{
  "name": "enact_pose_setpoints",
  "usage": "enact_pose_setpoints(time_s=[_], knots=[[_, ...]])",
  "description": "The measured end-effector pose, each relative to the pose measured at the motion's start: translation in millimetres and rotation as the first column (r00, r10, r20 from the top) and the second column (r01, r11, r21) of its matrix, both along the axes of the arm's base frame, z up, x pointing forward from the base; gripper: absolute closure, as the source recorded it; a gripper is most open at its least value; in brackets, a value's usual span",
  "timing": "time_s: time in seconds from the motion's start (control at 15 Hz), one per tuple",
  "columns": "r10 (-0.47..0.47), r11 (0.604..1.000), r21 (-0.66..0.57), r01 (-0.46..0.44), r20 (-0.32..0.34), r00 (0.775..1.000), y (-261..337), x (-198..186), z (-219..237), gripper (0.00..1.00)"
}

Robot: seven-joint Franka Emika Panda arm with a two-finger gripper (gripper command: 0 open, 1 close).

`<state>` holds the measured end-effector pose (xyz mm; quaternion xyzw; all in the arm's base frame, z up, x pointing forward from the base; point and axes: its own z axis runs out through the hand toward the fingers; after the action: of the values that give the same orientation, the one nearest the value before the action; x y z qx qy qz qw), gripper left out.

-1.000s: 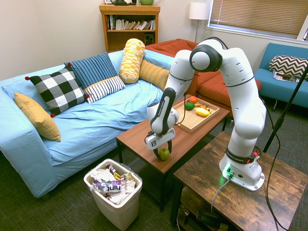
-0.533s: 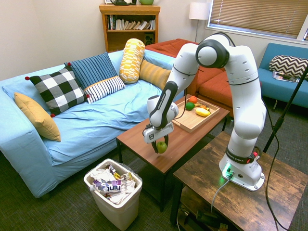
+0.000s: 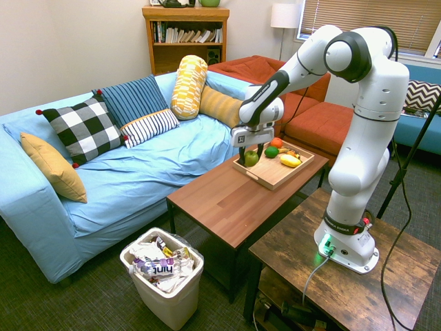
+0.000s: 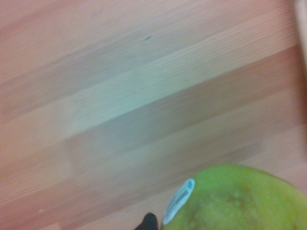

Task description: Put the apple in the tray

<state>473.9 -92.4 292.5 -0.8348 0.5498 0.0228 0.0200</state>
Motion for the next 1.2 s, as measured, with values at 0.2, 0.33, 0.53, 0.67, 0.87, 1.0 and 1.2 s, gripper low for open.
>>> enact_pose_setpoints(time_s=[0.2, 0.33, 0.53, 0.67, 0.87, 1.0, 1.2], knots=[[-0.072, 0.997, -0.015, 0.072, 0.017, 0.997, -74.7, 13.8, 6.0, 1.0], [-0.123, 0.992, -0.021, 0.123, 0.007, 0.992, -123.0, 22.7, -9.9, 1.0], [-0.179, 0.984, -0.027, 0.178, -0.009, 0.984, -178.1, 36.1, -38.9, 1.0], [-0.203, 0.979, -0.027, 0.202, -0.037, 0.978, -198.3, 47.5, -69.1, 1.0], [-0.219, 0.976, -0.027, 0.217, -0.084, 0.972, -212.4, 63.3, -118.0, 1.0], [-0.23, 0.973, -0.025, 0.229, -0.107, 0.967, -219.7, 67.8, -143.2, 1.0], [-0.239, 0.971, -0.02, 0.238, -0.128, 0.963, -231.6, 67.1, -169.8, 1.0]])
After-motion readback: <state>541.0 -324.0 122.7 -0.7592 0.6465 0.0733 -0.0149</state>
